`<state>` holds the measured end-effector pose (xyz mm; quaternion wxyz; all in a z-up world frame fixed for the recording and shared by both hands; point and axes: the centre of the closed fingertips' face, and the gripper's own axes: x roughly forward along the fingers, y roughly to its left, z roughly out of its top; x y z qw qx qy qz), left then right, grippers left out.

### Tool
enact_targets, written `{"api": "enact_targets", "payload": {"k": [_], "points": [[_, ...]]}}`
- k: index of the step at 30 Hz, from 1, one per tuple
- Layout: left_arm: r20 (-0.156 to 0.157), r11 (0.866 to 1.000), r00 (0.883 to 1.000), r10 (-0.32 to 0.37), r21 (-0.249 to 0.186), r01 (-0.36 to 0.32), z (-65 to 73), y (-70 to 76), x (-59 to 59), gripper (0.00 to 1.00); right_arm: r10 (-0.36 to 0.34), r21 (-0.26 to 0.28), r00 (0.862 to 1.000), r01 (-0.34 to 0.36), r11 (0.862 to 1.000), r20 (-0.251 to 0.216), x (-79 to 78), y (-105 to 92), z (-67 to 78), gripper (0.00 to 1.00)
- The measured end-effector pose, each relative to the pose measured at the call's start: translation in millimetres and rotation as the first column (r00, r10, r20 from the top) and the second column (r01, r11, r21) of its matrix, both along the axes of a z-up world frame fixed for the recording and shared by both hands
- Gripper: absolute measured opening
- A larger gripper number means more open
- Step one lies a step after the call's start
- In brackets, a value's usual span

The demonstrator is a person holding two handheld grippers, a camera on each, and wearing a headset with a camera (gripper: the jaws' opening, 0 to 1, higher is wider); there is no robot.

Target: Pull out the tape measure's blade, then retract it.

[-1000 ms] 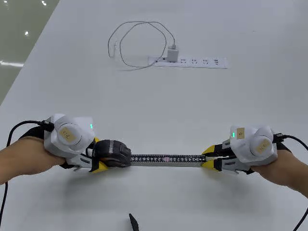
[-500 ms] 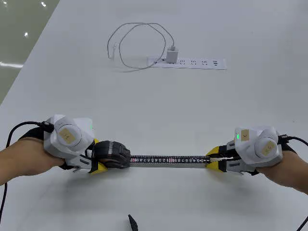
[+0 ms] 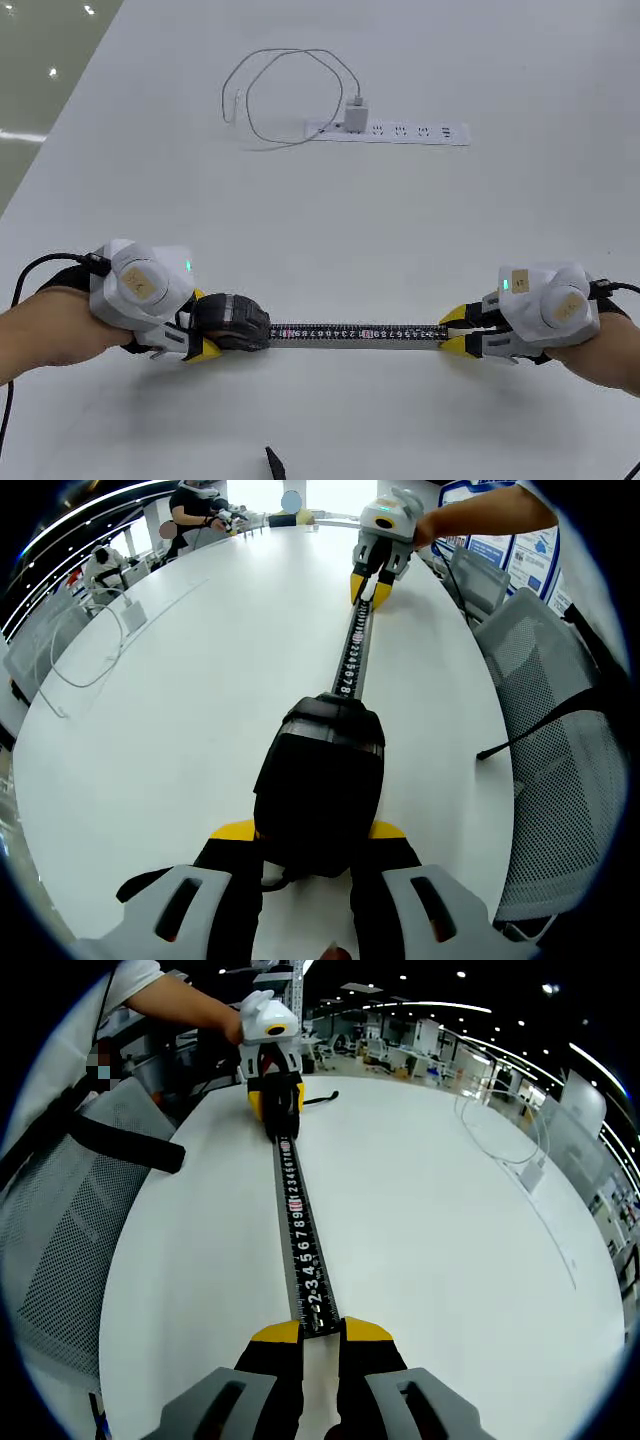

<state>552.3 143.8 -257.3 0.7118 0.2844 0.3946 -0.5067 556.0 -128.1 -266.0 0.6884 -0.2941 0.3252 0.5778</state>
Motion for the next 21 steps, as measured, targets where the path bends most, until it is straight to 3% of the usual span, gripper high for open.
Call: {"api": "enact_targets", "payload": {"k": [21], "points": [[0.000, 1.000, 1.000, -0.002, 0.001, 0.002, 0.7, -0.3, -0.7, 0.29, -0.014, -0.032, 1.000, 0.014, 0.999, -0.014, 0.4, -18.2, -1.1, 0.08]]}}
